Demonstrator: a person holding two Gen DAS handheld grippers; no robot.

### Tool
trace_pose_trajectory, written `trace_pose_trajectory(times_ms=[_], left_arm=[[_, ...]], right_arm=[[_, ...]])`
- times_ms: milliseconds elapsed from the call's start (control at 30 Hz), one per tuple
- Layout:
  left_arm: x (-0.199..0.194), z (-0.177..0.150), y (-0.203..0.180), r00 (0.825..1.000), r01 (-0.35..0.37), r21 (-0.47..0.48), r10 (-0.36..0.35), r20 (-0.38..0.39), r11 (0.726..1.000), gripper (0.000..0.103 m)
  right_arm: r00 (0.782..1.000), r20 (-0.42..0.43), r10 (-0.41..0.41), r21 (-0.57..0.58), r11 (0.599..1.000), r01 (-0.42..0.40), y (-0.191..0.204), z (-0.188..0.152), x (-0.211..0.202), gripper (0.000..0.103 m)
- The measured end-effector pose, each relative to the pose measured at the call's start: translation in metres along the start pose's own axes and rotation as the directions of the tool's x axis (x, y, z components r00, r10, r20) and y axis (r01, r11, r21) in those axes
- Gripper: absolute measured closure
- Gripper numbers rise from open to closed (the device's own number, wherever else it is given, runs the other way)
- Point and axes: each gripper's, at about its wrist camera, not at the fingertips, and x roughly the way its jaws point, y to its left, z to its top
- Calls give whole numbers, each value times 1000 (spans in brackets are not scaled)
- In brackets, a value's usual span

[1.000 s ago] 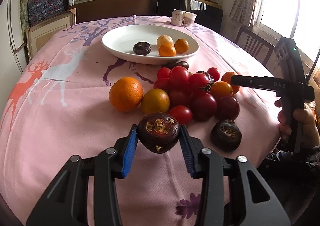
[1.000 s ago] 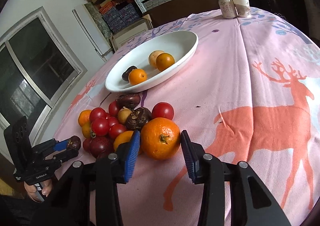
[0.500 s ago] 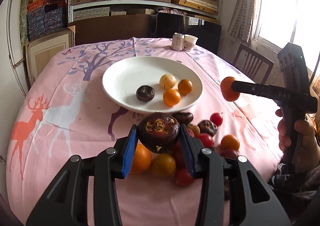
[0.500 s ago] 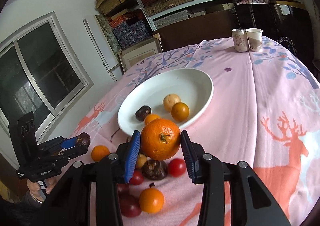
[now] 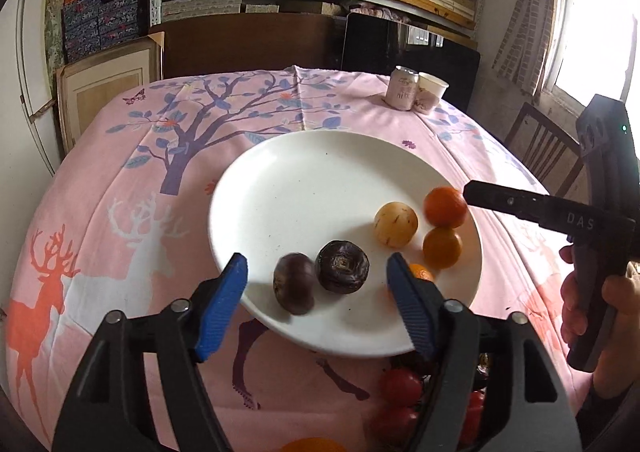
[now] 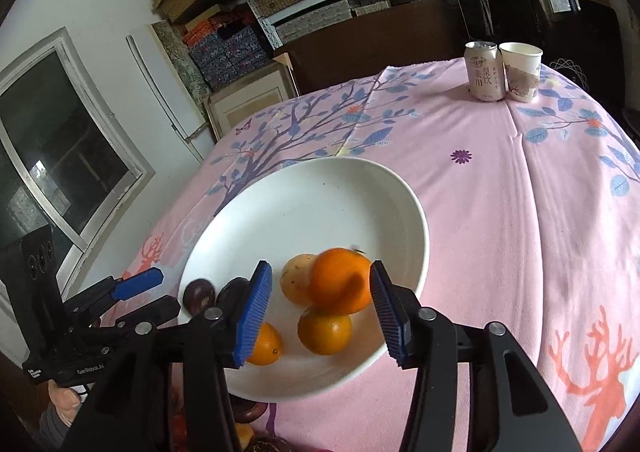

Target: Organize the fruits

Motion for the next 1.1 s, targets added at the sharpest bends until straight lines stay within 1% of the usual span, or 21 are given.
trace_pose_trajectory(times_ms=[100,167,200,300,400,500,600,733,767,800,833,867,900,933,1000,1067,1100], left_arm=[[-17,-8,-4,1000,3,13,-3,18,1000,31],[-32,-21,-9,1000,8,35,-9,24,999,31],[-40,-28,-13,1000,6,53,-8,26,999,31],[-61,-55,-19,1000,-1,89,-1,21,996,31],[-73,-80,-17,1000,2,77,-1,-5,997,31],[-76,-101,-10,999,-1,52,3,-34,999,31],[-73,-113,-3,999,1,15,0,-53,1000,31],[-56,-116,10,996,41,-85,-48,-81,995,30],[-54,-116,15,995,64,-115,-72,-71,991,31],[-50,-117,19,992,92,-145,-103,-70,985,34],[-47,-116,24,987,134,-177,-148,-67,975,42],[-46,-117,28,981,165,-211,-182,-65,963,42],[-45,-117,30,979,173,-226,-191,-64,959,45],[-46,-118,32,979,172,-231,-191,-63,958,51],[-48,-121,34,978,177,-233,-197,-64,956,58],[-54,-124,38,972,211,-259,-230,-47,943,57],[-59,-124,39,971,218,-266,-235,-34,939,58]], right_arm=[[1000,24,-4,-30,1000,4,8,-12,-19,50],[999,42,-5,-49,999,7,13,-23,-35,48],[999,49,-6,-62,998,9,16,-30,-44,46],[999,54,-7,-95,995,12,21,-55,-65,44],[999,47,-7,-107,994,12,22,-79,-79,44],[999,39,-6,-101,995,10,21,-98,-89,44],[999,34,2,-85,996,1,20,-111,-95,44],[1000,18,2,-79,997,-1,21,-122,-97,44],[1000,14,4,-78,997,-3,22,-125,-97,44],[1000,11,4,-77,997,-3,23,-127,-97,44],[1000,7,5,-78,997,-4,23,-128,-97,44],[1000,2,5,-82,997,-5,24,-131,-97,44],[1000,-3,3,-88,996,-4,25,-133,-98,44],[1000,-8,3,-95,995,-3,25,-135,-98,44],[1000,-26,5,-116,993,-8,26,-140,-98,44],[999,-46,15,-139,990,-22,29,-145,-96,44],[998,-58,21,-154,988,-30,31,-148,-95,44]])
